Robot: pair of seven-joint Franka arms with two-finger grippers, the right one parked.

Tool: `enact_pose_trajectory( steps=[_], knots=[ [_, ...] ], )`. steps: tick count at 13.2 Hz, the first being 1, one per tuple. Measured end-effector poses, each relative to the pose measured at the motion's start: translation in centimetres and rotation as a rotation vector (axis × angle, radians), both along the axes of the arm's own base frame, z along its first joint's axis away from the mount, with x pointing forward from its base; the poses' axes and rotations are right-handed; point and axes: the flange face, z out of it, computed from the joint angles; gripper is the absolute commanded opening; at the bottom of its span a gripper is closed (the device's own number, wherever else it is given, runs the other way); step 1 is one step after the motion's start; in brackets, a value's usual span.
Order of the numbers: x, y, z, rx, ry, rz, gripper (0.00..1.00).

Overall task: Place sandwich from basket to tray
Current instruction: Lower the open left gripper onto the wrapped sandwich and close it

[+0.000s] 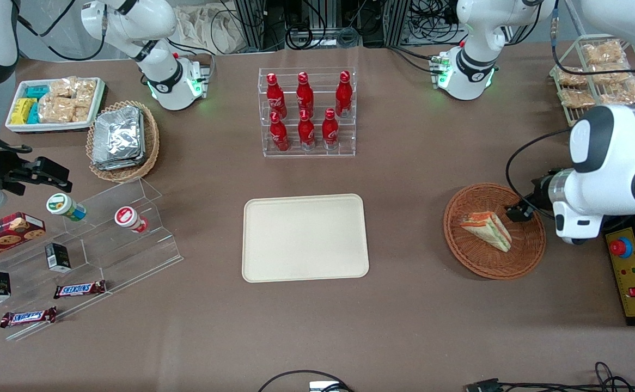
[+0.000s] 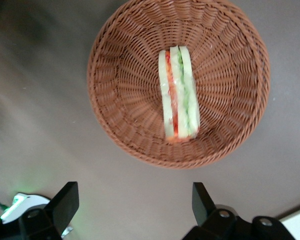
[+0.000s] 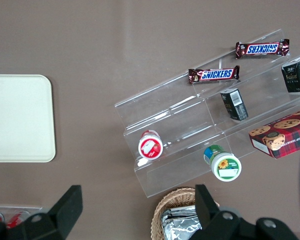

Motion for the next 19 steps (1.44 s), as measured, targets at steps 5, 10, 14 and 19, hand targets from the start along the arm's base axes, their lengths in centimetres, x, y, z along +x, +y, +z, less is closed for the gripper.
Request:
enact_pose_trajectory(
  steps=[5, 10, 14, 19],
  knots=[
    [1.6, 1.7, -6.7, -0.049, -0.021, 0.079, 1.00],
    [1.5, 2.5, -13.3, -0.095, -0.037, 0.160, 1.00],
    [1.1, 2.4, -16.8, -0.115, -0.018, 0.193, 0.95],
    [0.6, 2.0, -18.7, -0.114, -0.023, 0.195, 0.08]
  ],
)
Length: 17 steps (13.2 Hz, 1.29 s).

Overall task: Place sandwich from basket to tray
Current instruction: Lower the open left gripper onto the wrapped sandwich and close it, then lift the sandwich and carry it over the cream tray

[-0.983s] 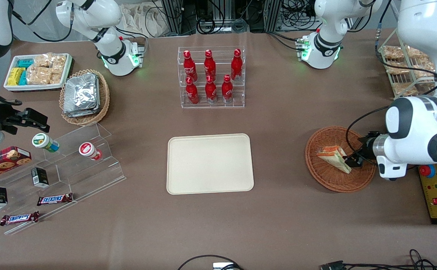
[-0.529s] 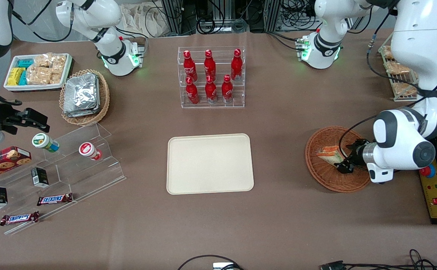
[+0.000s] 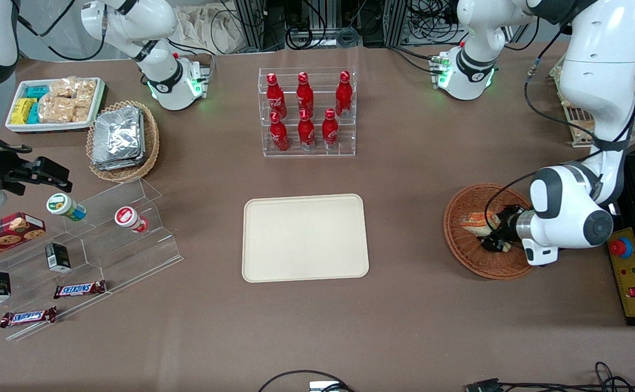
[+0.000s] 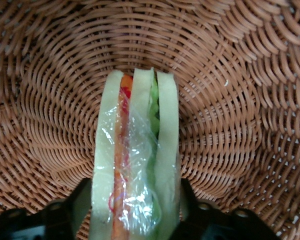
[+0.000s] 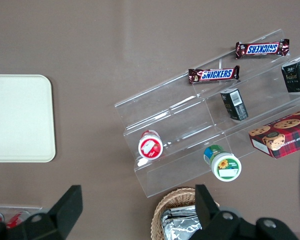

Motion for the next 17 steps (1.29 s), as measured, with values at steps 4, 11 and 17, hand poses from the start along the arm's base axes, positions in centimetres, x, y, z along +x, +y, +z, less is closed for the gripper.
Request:
enact_pose_trajectory(
  steps=[4, 11, 17],
  knots=[
    [0.5, -0.8, 3.5, -0.011, -0.049, -0.049, 0.00],
    [1.7, -2.7, 17.3, -0.139, -0.131, -0.477, 0.00],
    [1.2, -16.6, 21.2, -0.233, -0.193, -0.783, 0.00]
  ],
)
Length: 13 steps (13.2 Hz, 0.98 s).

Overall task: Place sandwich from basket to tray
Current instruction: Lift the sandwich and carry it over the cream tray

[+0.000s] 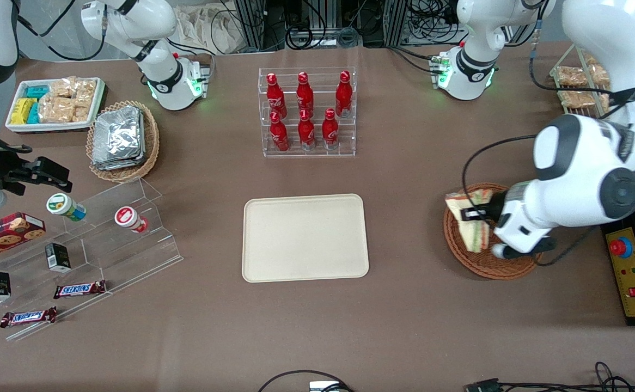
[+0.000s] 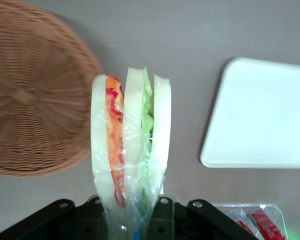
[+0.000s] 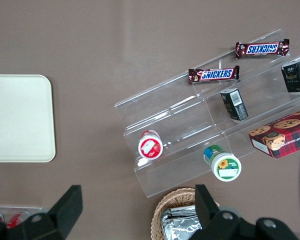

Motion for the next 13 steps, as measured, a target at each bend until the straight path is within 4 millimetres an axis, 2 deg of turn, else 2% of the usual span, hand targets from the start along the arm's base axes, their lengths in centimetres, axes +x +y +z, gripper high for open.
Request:
enact_pose_trajectory(
  steps=[3, 5, 8, 13],
  knots=[
    [-0.7, -8.0, -2.3, -0.007, 0.025, -0.080, 0.00],
    [-0.5, -12.2, -4.7, -0.012, 0.047, -0.102, 0.00],
    [-0.2, -16.4, -9.3, -0.027, 0.061, -0.125, 0.00],
    [-1.1, -21.1, -17.3, -0.051, 0.037, -0.140, 0.01]
  ],
)
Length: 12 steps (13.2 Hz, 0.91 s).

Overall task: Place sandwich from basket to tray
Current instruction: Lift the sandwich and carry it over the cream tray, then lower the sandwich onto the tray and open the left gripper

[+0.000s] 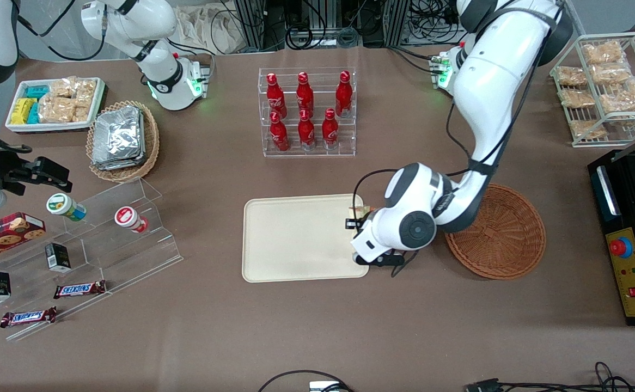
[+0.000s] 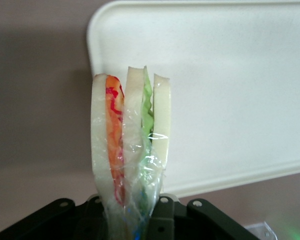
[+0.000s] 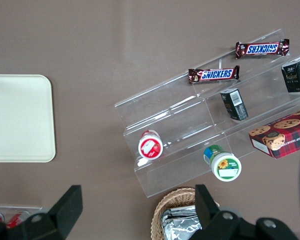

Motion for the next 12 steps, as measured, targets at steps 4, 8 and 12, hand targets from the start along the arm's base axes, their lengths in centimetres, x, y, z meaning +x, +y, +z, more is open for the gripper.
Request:
enact_pose_trajectory(
  steps=[4, 8, 12],
  knots=[
    [-0.4, -1.1, -4.1, -0.004, -0.003, 0.005, 0.60],
    [-0.1, -0.6, -4.6, 0.038, -0.038, -0.029, 1.00],
    [0.8, -0.7, -3.1, 0.027, -0.068, -0.021, 1.00]
  ],
)
